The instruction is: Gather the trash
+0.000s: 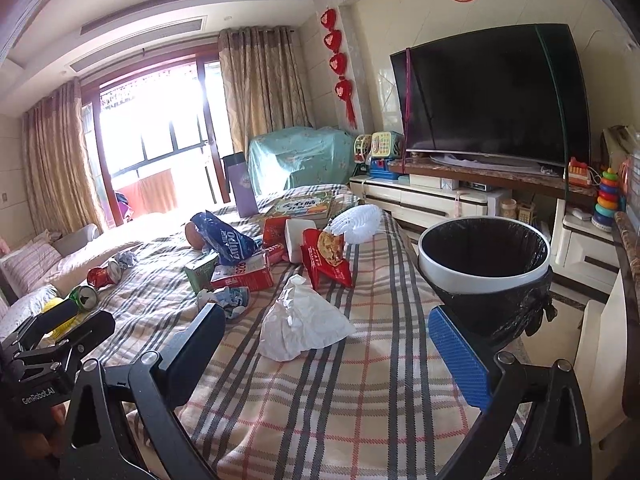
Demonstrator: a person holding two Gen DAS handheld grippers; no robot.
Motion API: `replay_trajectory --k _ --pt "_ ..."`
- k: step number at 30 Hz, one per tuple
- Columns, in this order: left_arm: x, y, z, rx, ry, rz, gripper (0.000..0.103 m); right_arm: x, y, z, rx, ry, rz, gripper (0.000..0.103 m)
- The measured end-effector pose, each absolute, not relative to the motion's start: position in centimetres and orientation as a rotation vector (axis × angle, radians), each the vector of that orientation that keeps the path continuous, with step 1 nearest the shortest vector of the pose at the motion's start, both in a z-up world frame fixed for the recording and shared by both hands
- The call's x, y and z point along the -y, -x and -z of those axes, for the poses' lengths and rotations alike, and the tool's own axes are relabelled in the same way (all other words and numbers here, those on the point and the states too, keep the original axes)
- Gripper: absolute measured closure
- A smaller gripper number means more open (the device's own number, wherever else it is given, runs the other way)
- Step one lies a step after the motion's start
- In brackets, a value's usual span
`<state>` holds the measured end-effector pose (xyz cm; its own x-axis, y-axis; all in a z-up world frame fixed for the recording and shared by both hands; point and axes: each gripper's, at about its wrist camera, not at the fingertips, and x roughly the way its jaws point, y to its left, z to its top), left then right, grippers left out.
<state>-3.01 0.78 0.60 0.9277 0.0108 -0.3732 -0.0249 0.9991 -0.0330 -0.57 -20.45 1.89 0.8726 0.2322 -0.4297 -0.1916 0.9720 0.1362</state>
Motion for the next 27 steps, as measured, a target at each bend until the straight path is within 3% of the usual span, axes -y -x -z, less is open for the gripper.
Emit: replay_trajectory --k 27 --pt "-0.50 3.28 -0.71 -0.377 0.033 -0.016 0.000 20.31 0.79 -1.75 -0.456 -0.086 -0.235 0.001"
